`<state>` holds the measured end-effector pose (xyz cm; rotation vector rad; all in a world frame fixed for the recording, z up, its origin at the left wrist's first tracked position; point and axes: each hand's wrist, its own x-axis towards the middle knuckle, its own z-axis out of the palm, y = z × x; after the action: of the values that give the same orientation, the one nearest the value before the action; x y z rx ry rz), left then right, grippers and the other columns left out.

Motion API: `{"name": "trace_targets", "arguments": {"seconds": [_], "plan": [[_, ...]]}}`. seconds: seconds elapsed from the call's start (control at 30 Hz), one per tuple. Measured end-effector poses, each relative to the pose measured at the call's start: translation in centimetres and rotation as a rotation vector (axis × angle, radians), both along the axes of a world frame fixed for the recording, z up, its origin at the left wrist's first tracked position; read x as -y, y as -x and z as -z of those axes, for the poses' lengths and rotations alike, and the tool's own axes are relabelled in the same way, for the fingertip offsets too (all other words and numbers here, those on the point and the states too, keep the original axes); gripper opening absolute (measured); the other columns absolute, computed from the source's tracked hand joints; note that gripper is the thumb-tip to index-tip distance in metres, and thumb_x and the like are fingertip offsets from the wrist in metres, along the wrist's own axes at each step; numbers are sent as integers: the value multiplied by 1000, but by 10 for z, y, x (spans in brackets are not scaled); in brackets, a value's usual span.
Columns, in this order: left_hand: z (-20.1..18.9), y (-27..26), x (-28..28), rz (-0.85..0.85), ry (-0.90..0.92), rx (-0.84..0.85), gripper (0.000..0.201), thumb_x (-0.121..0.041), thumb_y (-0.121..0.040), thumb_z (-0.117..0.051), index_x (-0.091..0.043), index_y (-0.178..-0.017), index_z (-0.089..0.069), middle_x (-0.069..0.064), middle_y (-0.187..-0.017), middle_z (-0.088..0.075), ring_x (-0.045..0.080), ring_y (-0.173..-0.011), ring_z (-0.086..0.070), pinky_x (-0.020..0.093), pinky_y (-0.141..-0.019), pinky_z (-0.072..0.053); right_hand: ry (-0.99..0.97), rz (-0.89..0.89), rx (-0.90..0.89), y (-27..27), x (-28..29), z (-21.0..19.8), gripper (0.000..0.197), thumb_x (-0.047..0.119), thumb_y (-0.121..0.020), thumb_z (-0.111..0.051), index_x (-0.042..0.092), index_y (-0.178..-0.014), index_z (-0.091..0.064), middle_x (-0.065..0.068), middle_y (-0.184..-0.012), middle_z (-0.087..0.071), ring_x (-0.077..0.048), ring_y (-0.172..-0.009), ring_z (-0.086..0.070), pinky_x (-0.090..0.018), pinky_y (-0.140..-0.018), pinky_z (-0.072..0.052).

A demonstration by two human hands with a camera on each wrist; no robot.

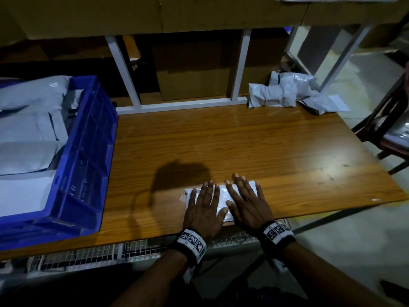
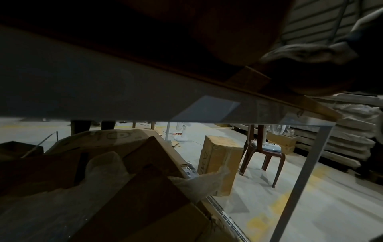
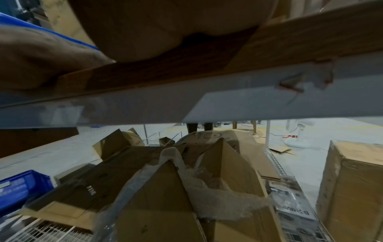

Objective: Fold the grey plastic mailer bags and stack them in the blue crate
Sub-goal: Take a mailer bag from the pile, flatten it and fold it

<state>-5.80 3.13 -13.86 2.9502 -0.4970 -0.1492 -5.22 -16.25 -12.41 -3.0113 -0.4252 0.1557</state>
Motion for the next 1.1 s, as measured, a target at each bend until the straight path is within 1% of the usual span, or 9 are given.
{"name": "trace_targets", "arguments": {"seconds": [0.23,0.37,0.5,0.63,0.73,0.9,0.97,1.03,1.1], "plan": [[6,-1,-1,6,53,6,71,-59,-102,-31,-20,-162,-26,6,-170,-15,24,-157,-13,52,-122,-11,16,-7,-25,-1,2,8,62,58,-107,-10,33,-164,-10,1,-172,10,-18,-158,10,-55,-126,2],[5,0,-3,-19,64,-3,66,-62,-103,-24,-35,-163,-18,1,-172,-3,21,-159,0,55,-125,-10,3,-21,8,-1,3,10,59,56,-108,-19,34,-162,-21,-2,-172,-2,-20,-159,-2,-57,-126,-6],[3,0,-3,-32,62,-14,65,-65,-102,-15,-40,-162,-13,0,-172,0,21,-158,5,57,-124,-10,7,-30,6,-1,5,12,59,55,-108,-18,34,-163,-15,-4,-172,1,-21,-159,-1,-59,-125,-8],[3,2,-2,-40,48,-9,65,-62,-102,-22,-39,-163,-12,1,-172,2,23,-158,6,58,-123,-11,18,-23,-14,-2,3,9,62,56,-108,-16,32,-164,-7,-5,-171,14,-22,-159,7,-58,-125,-3],[-1,2,2,-51,20,-18,68,-61,-101,-24,-37,-163,-12,4,-172,4,27,-158,9,61,-123,-6,13,-1,-5,-1,2,4,65,57,-107,-15,30,-164,-1,-5,-170,18,-23,-158,10,-57,-125,0],[-8,1,0,-33,16,-82,70,-64,-100,-19,-35,-163,-10,3,-172,8,26,-157,14,61,-123,2,9,9,-54,-2,0,0,68,60,-106,-11,28,-164,1,-5,-170,18,-23,-158,11,-61,-124,-5],[-14,-2,-3,-22,9,-118,73,-67,-100,-20,-33,-164,-8,3,-172,10,25,-156,19,61,-122,8,-18,-3,-78,-3,2,-3,73,66,-103,-7,29,-164,6,-3,-169,22,-22,-157,16,-61,-124,-1],[-26,-8,-9,-41,4,-186,76,-69,-99,-25,-32,-163,-9,1,-172,2,25,-157,16,61,-121,13,-105,4,-138,-7,9,-12,76,70,-99,-7,32,-163,11,3,-169,24,-19,-155,22,-56,-122,7],[-45,-18,-22,-115,23,-153,69,-68,-97,-36,-36,-157,-28,-3,-167,-24,25,-156,-7,58,-122,4,-163,17,-181,-15,19,-24,74,66,-99,-18,36,-163,7,6,-172,10,-21,-158,10,-56,-122,-2]]}}
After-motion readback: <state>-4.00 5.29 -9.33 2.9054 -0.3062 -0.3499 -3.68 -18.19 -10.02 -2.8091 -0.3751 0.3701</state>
